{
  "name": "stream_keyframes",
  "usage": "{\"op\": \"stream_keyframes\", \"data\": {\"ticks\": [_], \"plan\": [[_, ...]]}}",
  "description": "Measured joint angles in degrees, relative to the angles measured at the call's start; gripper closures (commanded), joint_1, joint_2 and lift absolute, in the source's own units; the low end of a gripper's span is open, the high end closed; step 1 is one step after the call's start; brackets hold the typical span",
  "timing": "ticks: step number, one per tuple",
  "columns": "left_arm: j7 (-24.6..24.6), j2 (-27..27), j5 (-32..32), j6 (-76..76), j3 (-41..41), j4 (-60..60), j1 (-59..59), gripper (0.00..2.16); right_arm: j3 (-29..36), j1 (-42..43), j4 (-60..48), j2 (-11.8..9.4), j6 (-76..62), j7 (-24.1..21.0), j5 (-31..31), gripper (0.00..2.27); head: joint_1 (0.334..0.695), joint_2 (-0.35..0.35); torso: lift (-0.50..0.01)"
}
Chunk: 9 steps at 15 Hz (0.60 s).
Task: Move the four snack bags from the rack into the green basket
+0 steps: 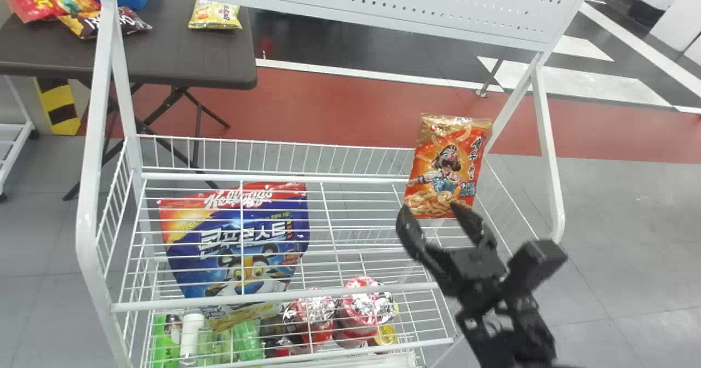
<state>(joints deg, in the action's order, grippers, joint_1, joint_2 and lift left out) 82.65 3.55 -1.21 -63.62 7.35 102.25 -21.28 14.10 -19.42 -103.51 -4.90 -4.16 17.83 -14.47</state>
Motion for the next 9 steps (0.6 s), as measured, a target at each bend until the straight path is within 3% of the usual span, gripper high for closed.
{"op": "stream_keyframes", "data": {"ticks": [3,8,9], "plan": [[0.0,0.2,0.2,-0.2,-0.1,0.2,0.0,2.11,2.0,11.7,9.6,0.0,0.5,-4.7,4.0,0.05,0.695,-0.350,0.000],[0.3,0.5,0.3,-0.3,-0.2,0.0,0.9,2.11,8.0,26.6,25.2,-0.6,3.3,-5.6,12.8,0.07,0.695,-0.350,0.000],[0.4,0.5,0.3,-0.4,-0.2,-0.1,1.3,2.11,8.6,27.7,27.1,-1.2,3.4,-5.5,13.6,0.16,0.695,-0.350,0.000]]}}
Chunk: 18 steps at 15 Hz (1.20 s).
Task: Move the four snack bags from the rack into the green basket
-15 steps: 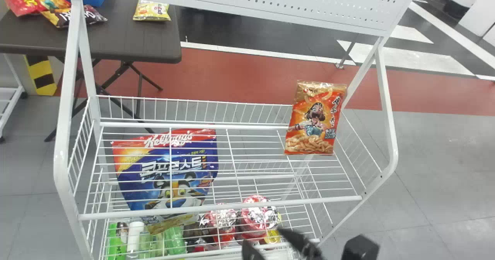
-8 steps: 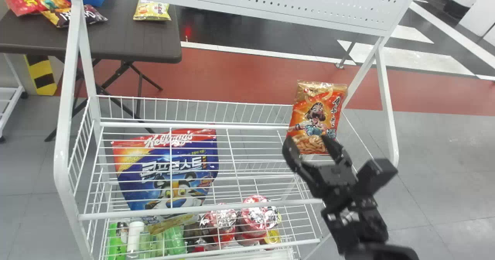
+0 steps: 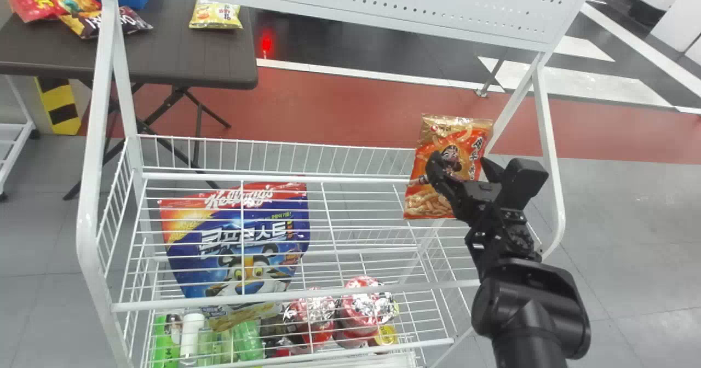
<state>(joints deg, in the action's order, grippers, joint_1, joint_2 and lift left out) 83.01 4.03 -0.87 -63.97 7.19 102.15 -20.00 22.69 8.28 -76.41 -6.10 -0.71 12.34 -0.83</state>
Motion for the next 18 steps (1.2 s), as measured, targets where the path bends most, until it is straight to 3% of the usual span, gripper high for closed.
{"op": "stream_keyframes", "data": {"ticks": [3,4,5,12,18], "plan": [[-0.1,-0.1,0.3,-0.3,0.2,-0.3,0.8,2.11,0.4,2.2,5.0,-2.7,2.3,2.6,0.8,1.19,0.695,-0.350,0.000],[-0.1,-0.1,0.3,-0.3,0.3,-0.6,1.0,2.11,0.5,2.5,5.6,-3.1,3.1,4.1,0.7,1.78,0.695,-0.350,0.000],[-0.1,-0.1,0.4,-0.5,0.3,-0.8,1.3,2.11,0.6,2.6,5.8,-3.3,4.5,5.3,0.5,2.02,0.695,-0.350,0.000],[-0.2,-0.2,0.5,-1.0,0.5,-1.1,1.5,2.11,0.0,-3.3,-4.4,-2.5,9.0,6.3,-2.9,2.14,0.695,-0.350,0.000],[-0.2,-0.2,0.3,-1.0,0.2,-1.0,1.5,2.11,-0.9,-16.7,-29.7,-0.1,21.0,7.6,-10.7,2.14,0.695,-0.350,0.000]]}}
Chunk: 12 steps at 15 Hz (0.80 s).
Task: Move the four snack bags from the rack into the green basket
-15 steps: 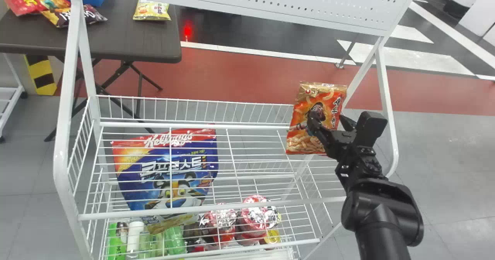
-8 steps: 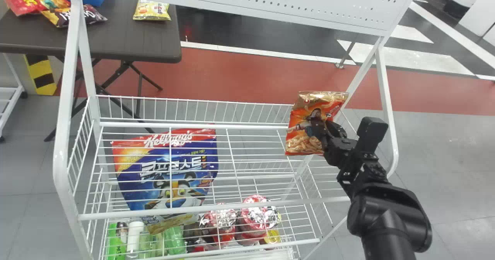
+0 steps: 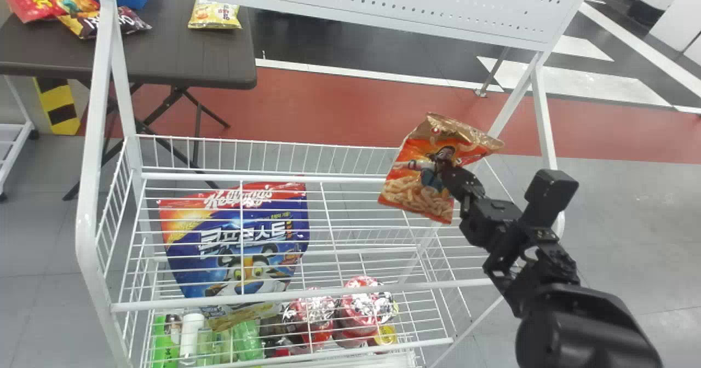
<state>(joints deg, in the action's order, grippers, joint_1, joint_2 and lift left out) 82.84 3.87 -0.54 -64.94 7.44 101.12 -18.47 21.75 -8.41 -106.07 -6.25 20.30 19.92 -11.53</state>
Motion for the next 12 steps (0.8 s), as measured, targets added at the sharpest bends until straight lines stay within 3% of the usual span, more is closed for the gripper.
{"op": "stream_keyframes", "data": {"ticks": [3,6,9,12], "plan": [[0.0,0.1,-0.3,0.1,-0.3,0.1,-0.1,2.11,0.2,-11.3,-16.4,1.4,13.5,0.1,-7.2,2.14,0.695,-0.350,0.000],[-0.2,0.0,-0.4,0.1,-0.5,0.2,-0.2,2.11,0.3,-22.0,-25.8,2.4,21.4,2.1,-13.1,2.14,0.695,-0.350,0.000],[-0.5,-0.2,-0.4,0.4,-0.7,0.3,-0.8,2.11,-2.2,-27.5,-27.9,3.0,27.2,4.8,-13.7,2.14,0.695,-0.350,0.000],[-1.0,-0.3,-0.5,1.0,-0.8,0.3,-1.3,2.11,-6.6,-30.0,-24.1,1.8,31.9,5.9,-12.8,2.14,0.695,-0.350,0.000]]}}
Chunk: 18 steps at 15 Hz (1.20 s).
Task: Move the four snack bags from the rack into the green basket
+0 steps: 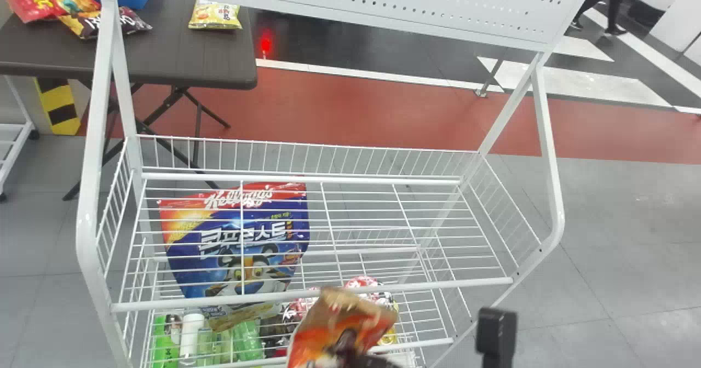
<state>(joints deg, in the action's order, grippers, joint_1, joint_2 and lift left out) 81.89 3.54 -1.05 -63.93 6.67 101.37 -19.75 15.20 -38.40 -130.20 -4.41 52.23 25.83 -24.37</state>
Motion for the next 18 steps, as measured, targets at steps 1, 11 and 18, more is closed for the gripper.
{"op": "stream_keyframes", "data": {"ticks": [1,11,18], "plan": [[-0.1,0.0,0.0,0.1,0.0,0.0,0.0,2.11,-1.8,-0.4,2.3,-0.7,0.2,0.2,0.2,2.14,0.695,-0.350,0.000],[-0.4,0.0,-0.3,0.5,-0.1,0.0,-0.2,2.11,-14.4,-3.2,9.1,-5.5,7.0,0.2,1.6,2.14,0.695,-0.350,0.000],[-0.2,0.0,-0.4,0.7,0.0,0.0,-0.2,2.11,-13.3,-2.7,8.8,-5.8,6.8,-5.5,5.1,0.00,0.695,-0.350,0.000]]}}
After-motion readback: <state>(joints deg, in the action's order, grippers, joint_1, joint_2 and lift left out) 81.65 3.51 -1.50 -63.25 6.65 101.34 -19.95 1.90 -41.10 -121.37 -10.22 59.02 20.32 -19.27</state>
